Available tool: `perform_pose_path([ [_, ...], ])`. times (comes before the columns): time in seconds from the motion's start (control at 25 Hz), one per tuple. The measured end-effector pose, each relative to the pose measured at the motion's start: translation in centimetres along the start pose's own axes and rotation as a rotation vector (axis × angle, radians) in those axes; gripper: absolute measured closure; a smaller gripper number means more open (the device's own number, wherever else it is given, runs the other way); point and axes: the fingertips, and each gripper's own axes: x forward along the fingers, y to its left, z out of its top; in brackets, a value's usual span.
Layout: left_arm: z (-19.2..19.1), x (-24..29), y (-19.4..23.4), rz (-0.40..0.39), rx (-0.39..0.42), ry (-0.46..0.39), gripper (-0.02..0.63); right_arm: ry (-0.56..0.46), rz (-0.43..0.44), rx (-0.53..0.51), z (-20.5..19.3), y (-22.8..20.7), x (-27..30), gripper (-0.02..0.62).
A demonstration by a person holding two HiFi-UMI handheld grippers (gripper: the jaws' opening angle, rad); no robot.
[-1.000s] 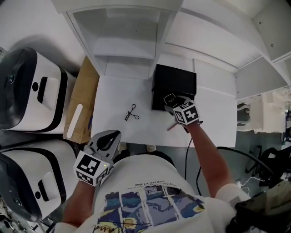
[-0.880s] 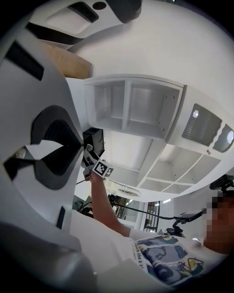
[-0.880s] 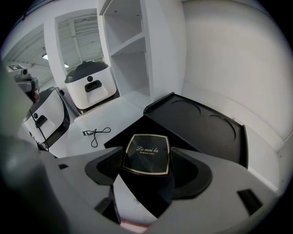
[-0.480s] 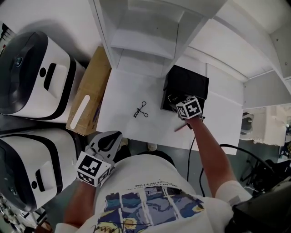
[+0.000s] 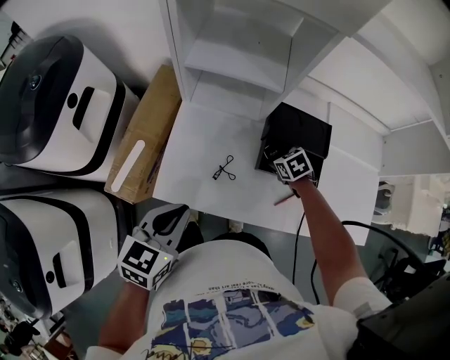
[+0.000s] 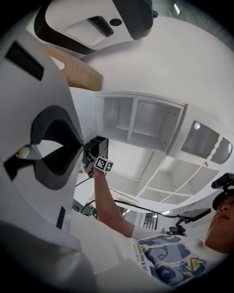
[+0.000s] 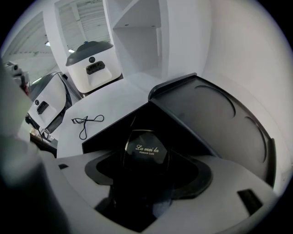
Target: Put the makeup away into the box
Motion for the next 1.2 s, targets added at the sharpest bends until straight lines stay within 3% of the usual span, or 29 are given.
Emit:
perform_pose_path([
  [0.68, 0.5, 0.0, 0.7, -0.017, 0.014, 0.001, 0.592, -0.033, 0.008, 0.028, 0.5, 0.1, -1.2, 0.259],
  [1.12, 1.8, 1.3, 0.5, -0.132, 0.095, -0.007, 0.592, -0.186, -0.062, 0.082, 1.5, 2.0, -9.0, 0.261],
  [1.16, 1.9, 1.4, 0.6, -0.14, 0.099, -0.008, 0.592, -0.204, -0.071, 0.087, 1.4, 2.4, -9.8, 0.272],
  [1.2, 2.0, 1.4, 0.6, -0.148, 0.102, -0.009, 0.592, -0.221, -0.081, 0.09, 1.2, 2.9, -10.7, 0.322],
])
